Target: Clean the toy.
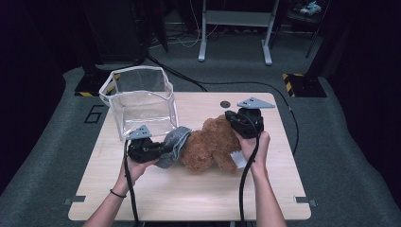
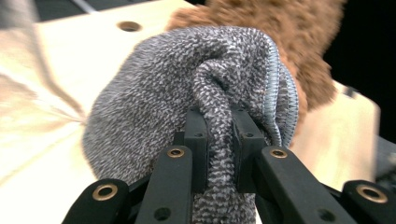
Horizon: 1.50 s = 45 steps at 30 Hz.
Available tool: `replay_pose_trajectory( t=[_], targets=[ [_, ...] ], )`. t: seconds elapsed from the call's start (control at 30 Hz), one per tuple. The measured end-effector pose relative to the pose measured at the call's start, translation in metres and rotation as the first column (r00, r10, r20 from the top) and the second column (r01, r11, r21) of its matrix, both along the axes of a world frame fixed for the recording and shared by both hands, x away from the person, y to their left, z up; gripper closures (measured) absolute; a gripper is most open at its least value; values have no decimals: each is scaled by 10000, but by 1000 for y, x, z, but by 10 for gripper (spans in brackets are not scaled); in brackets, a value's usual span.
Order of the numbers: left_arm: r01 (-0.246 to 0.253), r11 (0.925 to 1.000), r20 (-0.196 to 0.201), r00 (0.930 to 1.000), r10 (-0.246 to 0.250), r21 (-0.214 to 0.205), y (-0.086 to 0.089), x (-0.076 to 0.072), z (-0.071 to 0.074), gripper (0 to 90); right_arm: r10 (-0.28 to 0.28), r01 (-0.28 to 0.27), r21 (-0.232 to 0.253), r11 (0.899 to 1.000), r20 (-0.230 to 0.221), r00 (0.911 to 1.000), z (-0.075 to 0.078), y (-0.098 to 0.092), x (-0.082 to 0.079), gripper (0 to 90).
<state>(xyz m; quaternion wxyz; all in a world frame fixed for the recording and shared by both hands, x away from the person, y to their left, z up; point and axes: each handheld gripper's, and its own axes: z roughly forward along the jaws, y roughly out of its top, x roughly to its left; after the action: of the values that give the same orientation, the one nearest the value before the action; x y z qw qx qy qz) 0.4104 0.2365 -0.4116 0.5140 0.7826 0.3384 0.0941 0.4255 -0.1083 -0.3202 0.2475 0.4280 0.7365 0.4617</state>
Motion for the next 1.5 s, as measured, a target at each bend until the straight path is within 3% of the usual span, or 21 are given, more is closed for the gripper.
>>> replay_pose_trajectory(
  t=[0.17, 0.63, 0.87, 1.0, 1.33, 1.5],
  targets=[
    [-631, 9969, 370, 9974, 613, 473, 4, 5, 9, 800, -9, 9, 14, 10000, -25, 10000, 0, -1, -1, 872],
    [-785, 9935, 387, 9964, 756, 822, 12, 5, 17, 798, 256, -258, 173, 9995, 74, 9996, 5, -4, -4, 872],
    [-948, 9869, 420, 9950, 900, 1302, 18, 1, 18, 795, 278, -279, 298, 9992, 53, 9996, 7, -5, -7, 872],
    [-1155, 9793, 469, 9929, 1091, 1665, 25, -3, 15, 793, 249, -249, 221, 9994, 33, 9997, 6, -8, -9, 872],
    [-1536, 9747, 368, 9881, 1495, 1625, 44, -7, 6, 792, 185, -186, 358, 9992, 23, 9998, 4, -12, -13, 871],
    [-1743, 9674, 342, 9847, 1709, 1835, 53, -11, -1, 792, 194, -193, 344, 9992, -13, 9998, 2, -14, -16, 871]
  ],
)
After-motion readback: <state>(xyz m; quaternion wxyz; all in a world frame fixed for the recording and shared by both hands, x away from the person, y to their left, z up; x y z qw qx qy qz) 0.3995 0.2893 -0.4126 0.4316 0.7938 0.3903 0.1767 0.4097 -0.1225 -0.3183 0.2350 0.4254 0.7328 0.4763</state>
